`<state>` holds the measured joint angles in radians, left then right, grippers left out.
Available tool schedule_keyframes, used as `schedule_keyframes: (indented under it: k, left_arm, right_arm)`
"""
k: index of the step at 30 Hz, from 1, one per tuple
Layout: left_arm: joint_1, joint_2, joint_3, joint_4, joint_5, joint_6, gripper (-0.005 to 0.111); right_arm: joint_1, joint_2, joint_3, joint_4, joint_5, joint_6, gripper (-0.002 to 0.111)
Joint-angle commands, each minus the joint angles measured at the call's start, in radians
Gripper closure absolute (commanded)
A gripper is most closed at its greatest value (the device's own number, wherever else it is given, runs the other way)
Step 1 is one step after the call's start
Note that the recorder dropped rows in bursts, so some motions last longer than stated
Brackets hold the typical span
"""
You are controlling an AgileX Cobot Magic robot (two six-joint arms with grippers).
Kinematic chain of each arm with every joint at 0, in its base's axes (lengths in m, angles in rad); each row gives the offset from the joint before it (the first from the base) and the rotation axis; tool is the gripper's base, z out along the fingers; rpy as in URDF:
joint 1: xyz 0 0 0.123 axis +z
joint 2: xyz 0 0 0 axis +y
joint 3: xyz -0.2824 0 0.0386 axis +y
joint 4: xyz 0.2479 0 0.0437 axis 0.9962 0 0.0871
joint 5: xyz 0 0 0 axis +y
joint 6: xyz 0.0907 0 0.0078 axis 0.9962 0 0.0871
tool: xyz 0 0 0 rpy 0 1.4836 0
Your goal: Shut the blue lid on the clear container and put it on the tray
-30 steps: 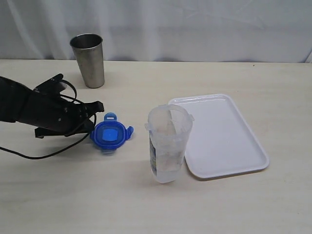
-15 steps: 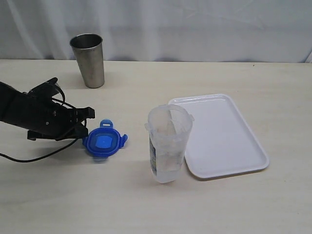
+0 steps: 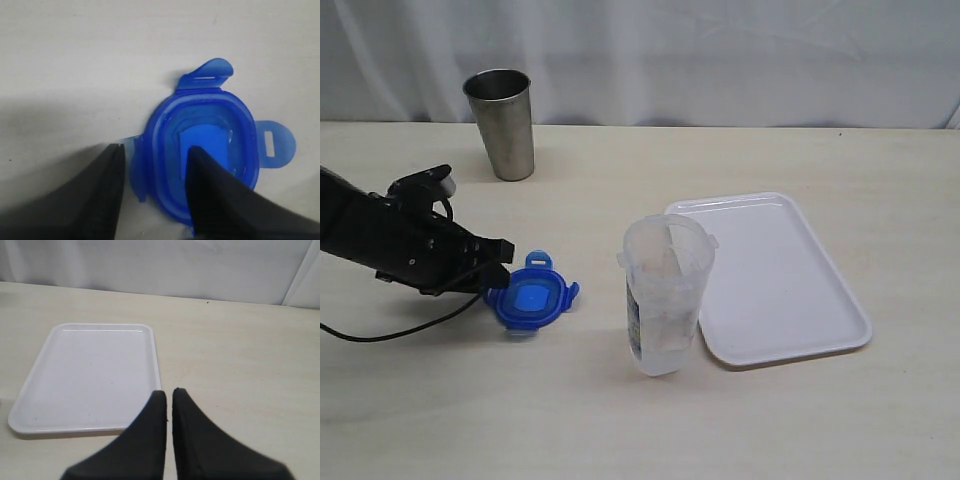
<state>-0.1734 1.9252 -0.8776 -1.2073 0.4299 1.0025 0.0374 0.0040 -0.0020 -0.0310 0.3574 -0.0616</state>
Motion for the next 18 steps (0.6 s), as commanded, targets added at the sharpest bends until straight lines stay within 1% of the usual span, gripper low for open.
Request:
schedule_keyframes:
  k: [1,5,11,18]
  left_arm:
    - [0.005,-0.01,0.003,0.075,0.01,0.057,0.066]
    - [0.005,-0.01,0.003,0.089,0.012,0.057,0.067]
    - [0.005,0.015,0.003,0.073,-0.022,0.058,0.067]
    - [0.005,0.035,0.003,0.062,-0.01,0.074,0.067]
  right_arm:
    - [-0.004,-0.004,0.002,-0.003,-0.002,-0.002,0.104]
    - [-0.004,-0.004,0.002,-0.003,-0.002,-0.002,0.104]
    - [-0.004,-0.004,0.002,-0.003,-0.002,-0.002,0.104]
    - [-0.004,-0.004,0.002,-0.003,-0.002,-0.002,0.104]
